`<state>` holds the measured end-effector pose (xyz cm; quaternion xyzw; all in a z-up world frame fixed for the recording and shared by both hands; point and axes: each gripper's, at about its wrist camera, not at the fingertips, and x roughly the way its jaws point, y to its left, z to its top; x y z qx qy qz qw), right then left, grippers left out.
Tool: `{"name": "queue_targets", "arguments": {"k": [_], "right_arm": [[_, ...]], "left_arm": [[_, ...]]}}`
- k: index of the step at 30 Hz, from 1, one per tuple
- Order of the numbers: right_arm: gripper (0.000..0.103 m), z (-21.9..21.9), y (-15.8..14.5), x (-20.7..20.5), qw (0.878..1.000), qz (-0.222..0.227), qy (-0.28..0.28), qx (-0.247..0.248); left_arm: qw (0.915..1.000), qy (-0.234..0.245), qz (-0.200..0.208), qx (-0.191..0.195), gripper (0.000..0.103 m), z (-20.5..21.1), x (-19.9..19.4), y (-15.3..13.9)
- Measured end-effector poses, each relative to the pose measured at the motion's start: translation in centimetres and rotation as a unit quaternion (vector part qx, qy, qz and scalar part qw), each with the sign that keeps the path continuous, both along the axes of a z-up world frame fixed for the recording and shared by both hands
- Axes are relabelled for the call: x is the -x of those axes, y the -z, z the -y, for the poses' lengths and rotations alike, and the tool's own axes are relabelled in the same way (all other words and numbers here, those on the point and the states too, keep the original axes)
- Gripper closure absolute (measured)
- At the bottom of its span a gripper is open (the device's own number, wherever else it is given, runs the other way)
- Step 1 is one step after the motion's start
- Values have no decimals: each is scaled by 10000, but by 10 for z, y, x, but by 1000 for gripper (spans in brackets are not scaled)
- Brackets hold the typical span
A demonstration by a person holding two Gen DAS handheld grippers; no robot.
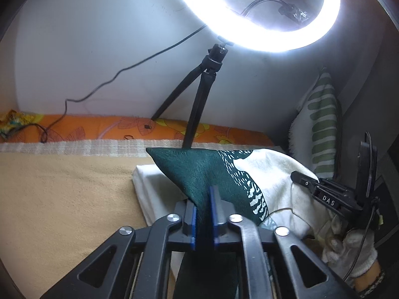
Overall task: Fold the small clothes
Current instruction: 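Carry the folded shirt with both tools onto the white cloth by the pillow, then set the folded shirt down and open both tools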
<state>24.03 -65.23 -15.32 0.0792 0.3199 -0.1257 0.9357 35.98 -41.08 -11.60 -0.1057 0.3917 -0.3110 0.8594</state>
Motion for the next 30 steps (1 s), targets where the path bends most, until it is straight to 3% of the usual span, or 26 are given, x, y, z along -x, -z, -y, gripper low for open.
{"name": "queue_targets", "arguments": {"k": [1, 2, 4, 11, 24, 30], "right_arm": [[75, 1, -1, 1, 10000, -4, 88, 21], [62, 2, -2, 3, 9999, 17, 163, 45], [54, 3, -6, 7, 9997, 68, 237, 66], [51, -4, -28, 24, 9991, 198, 371, 2], [50, -66, -86, 73, 9977, 417, 488, 204], [44, -104, -110, 100, 9967, 595, 508, 238]], "left_arm": [[10000, -37, 37, -71, 78, 0, 1, -2], [9999, -65, 68, -104, 72, 0, 2, -3], [9997, -98, 127, -182, 71, -3, 4, -7], [9994, -81, 218, -242, 55, -15, 18, -25], [9973, 56, 670, -279, 47, -55, 79, -81], [9942, 170, 989, -379, 41, -77, 118, -105]]}}
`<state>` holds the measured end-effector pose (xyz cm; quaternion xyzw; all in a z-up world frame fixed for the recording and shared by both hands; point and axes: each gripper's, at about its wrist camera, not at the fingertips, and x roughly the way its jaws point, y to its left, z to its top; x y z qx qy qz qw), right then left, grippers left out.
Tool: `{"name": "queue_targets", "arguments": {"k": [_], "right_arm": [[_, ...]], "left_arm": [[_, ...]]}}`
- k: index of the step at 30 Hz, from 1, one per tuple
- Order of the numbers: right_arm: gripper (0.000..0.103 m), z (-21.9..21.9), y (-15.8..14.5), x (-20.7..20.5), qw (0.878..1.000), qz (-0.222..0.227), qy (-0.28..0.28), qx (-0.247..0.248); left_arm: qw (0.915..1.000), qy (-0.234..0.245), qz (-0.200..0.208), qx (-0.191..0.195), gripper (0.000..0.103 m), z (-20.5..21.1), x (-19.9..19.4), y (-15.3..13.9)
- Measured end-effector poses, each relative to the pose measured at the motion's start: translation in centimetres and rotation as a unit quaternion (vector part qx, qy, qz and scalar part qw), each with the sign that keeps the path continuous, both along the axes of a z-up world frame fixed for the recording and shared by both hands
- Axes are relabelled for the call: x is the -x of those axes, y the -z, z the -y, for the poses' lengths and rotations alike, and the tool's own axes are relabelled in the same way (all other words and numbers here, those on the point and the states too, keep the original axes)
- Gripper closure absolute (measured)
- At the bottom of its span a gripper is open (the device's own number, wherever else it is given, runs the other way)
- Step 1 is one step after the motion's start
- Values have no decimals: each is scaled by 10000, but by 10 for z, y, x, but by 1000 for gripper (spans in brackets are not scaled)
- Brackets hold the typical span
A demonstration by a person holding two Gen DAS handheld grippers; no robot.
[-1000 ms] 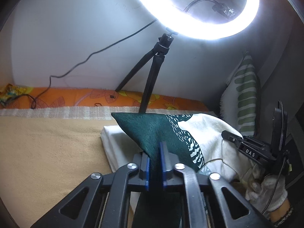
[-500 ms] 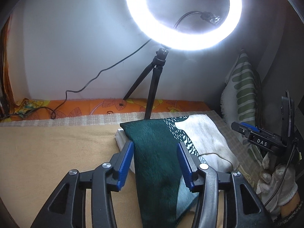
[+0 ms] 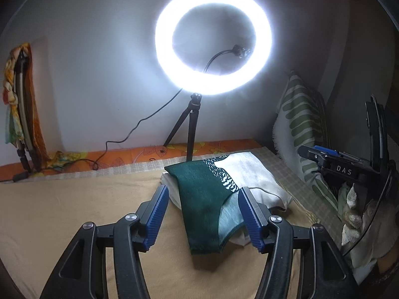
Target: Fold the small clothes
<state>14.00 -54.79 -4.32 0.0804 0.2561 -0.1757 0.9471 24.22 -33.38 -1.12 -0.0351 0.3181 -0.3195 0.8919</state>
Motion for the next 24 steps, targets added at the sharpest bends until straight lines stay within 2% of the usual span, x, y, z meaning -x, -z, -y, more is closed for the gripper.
{"name": "queue_targets", "arguments": {"k": [7, 11, 17, 20, 24], "right_arm": [[39, -42, -11, 35, 9998, 184, -19, -50], [31, -66, -15, 53, 9996, 266, 53, 51], [17, -96, -17, 74, 9989, 438, 153, 13], [6, -110, -14, 83, 9983, 562, 171, -10], [2, -123, -5, 86, 9981, 573, 234, -21]], "left_arm": [[9994, 107, 299, -104, 30, -28, 42, -17], [9987, 137, 467, -154, 15, -44, 65, -25], [9977, 79, 639, -188, 0, -68, 94, -29], [9974, 38, 692, -221, 0, -77, 107, -29], [9970, 25, 717, -297, 0, -83, 118, -25]]}}
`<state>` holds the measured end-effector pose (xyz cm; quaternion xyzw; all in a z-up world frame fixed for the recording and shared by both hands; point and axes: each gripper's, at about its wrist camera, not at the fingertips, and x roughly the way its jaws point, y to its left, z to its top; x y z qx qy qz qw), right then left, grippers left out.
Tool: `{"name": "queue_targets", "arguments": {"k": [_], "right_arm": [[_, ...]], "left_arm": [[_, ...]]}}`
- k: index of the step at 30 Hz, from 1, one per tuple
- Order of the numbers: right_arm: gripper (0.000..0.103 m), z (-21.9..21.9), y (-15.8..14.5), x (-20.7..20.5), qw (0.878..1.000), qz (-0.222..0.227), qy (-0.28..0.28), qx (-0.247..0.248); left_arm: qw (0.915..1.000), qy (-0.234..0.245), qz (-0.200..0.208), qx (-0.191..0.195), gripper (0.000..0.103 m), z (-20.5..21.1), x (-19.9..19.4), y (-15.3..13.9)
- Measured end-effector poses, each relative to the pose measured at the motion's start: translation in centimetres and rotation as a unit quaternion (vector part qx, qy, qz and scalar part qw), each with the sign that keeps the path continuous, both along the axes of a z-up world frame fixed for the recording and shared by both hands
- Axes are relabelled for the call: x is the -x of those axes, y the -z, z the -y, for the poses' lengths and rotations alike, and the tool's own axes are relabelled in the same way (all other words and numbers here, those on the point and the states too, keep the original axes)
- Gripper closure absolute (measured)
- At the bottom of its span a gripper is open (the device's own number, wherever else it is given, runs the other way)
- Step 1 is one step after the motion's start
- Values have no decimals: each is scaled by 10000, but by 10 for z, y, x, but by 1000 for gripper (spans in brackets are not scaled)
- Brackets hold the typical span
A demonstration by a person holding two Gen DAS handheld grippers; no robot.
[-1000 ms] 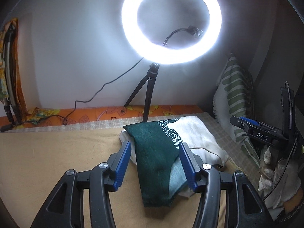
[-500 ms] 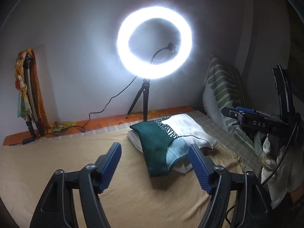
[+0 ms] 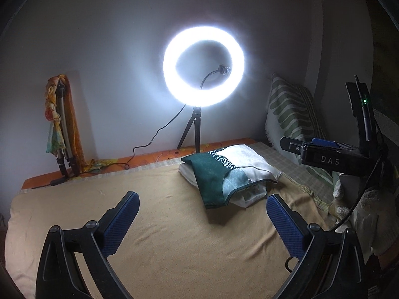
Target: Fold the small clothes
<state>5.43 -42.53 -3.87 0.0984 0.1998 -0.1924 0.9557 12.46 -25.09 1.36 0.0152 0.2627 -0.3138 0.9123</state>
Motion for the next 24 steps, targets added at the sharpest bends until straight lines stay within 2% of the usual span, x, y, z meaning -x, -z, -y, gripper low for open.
{"name": "queue_targets", "arguments": {"k": [10, 16, 24], "right_arm": [[0, -8, 17, -4, 9997, 35, 182, -167], [0, -14, 29, -13, 9998, 62, 162, -109], [0, -21, 39, -19, 9999, -16, 122, -44]], "left_arm": [[9996, -136, 39, -237, 0, -5, 4, 17], [9974, -371, 34, -609, 0, -4, -3, 30], [9966, -425, -20, -706, 0, -7, -4, 38]]}}
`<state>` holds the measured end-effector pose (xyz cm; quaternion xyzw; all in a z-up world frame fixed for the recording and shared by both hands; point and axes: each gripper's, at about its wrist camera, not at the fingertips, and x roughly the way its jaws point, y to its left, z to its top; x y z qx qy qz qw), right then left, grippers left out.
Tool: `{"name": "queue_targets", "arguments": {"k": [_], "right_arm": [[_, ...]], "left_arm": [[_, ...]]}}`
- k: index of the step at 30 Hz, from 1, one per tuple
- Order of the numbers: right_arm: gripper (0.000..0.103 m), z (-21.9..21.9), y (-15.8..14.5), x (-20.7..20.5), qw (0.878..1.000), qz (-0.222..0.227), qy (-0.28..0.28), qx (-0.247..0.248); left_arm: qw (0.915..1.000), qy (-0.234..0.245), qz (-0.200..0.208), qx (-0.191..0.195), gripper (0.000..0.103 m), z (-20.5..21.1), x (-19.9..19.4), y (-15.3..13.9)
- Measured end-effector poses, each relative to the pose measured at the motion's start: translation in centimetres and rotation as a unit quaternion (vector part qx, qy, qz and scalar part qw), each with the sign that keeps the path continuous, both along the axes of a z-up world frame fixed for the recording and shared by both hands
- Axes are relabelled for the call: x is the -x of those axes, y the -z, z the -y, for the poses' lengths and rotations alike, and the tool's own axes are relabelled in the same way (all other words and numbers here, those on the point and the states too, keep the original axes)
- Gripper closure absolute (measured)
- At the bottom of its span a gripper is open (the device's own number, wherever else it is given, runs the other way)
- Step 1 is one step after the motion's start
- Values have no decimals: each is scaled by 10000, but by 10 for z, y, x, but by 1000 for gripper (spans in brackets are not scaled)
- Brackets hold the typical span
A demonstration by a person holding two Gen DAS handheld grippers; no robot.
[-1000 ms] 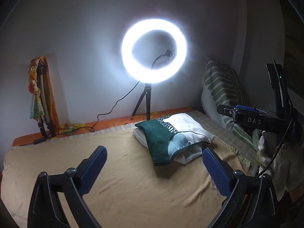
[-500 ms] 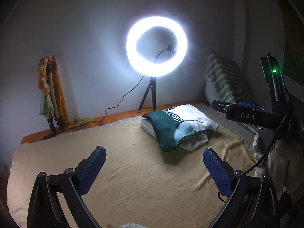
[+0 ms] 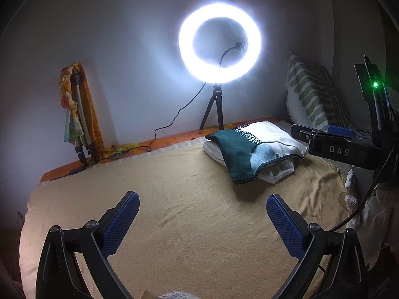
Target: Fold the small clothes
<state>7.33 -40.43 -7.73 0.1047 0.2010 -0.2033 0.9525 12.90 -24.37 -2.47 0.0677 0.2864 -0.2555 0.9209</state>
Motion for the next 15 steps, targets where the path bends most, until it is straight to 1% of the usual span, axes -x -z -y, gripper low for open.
{"name": "queue_targets", "arguments": {"k": [6, 15], "right_arm": [[0, 0, 6, -2, 10000, -83, -25, -29], [0, 0, 8, -1, 9999, -106, -26, -43]], "left_arm": [[10000, 8, -78, 59, 0, -2, -1, 0], [10000, 73, -43, 20, 0, 2, 2, -1]]}}
